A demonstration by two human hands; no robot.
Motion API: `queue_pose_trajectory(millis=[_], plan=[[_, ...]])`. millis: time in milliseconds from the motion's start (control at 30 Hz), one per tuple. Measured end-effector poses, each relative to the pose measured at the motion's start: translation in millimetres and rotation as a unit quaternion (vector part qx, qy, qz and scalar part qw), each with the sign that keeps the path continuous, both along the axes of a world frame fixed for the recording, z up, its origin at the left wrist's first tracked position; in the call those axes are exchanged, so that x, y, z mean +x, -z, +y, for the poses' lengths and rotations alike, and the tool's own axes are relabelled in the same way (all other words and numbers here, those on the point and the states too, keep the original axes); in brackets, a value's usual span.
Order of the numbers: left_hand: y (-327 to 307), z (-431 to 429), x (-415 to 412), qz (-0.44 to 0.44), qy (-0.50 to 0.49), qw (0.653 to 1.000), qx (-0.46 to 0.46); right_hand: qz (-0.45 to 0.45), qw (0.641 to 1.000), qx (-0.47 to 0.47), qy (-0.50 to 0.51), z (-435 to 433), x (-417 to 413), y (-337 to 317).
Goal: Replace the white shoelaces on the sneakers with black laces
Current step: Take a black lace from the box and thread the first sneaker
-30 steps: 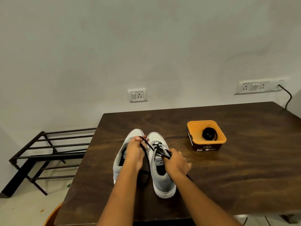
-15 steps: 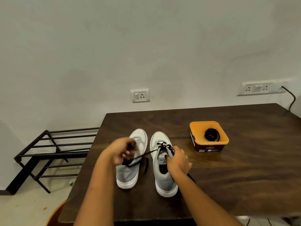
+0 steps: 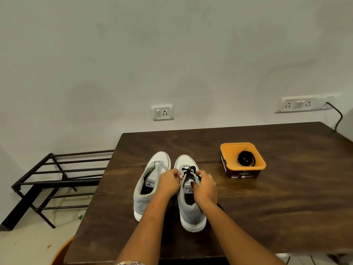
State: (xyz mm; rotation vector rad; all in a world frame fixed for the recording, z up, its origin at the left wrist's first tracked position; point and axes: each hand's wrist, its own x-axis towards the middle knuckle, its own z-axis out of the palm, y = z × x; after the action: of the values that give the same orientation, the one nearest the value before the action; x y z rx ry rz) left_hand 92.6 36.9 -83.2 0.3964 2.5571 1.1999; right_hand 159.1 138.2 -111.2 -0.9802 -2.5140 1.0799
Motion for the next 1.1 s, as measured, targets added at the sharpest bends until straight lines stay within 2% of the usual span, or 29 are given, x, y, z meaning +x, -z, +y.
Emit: queue_pose_trajectory(millis=[100, 200, 333, 400, 533, 633, 667, 700, 800, 1000, 1100], plan=[[1, -8, -1, -0.025, -0.077, 0.994, 0.072, -0.007, 1.000, 0.010, 0.013, 0, -2, 2], [-7, -22, -3, -0.060, -0.159, 0.966, 0.193, -0.024, 0.999, 0.019, 0.021, -1, -4, 2], [-16, -38, 7, -0.135, -0.159, 0.949, 0.235, -0.036, 0.999, 0.027, 0.026, -2, -4, 2], [-13, -42, 6, -0.176, -0.141, 0.953, 0.202, -0.031, 0.999, 0.022, 0.030, -1, -4, 1], [-25, -51, -2, -0.236, -0.008, 0.972, -0.019, 0.003, 1.000, -0.001, 0.029, 4, -1, 0], [-28, -41, -14, -0.172, 0.024, 0.973, -0.150, 0.042, 0.999, -0.022, 0.006, 10, -3, 0], [-26, -35, -15, -0.141, 0.018, 0.976, -0.162, 0.050, 0.998, -0.029, -0.007, 13, -4, 0], [-24, -29, -15, -0.134, 0.007, 0.981, -0.139, 0.053, 0.998, -0.034, -0.021, 16, -5, -2], [-14, -12, -7, -0.226, -0.024, 0.973, 0.034, 0.066, 0.995, -0.062, -0.034, 22, -4, -4], [11, 6, 9, -0.094, -0.049, 0.989, 0.098, 0.092, 0.990, -0.105, 0.001, 23, -11, -2], [18, 8, 10, -0.126, -0.115, 0.971, 0.169, 0.091, 0.983, -0.155, 0.045, 27, -17, 1]])
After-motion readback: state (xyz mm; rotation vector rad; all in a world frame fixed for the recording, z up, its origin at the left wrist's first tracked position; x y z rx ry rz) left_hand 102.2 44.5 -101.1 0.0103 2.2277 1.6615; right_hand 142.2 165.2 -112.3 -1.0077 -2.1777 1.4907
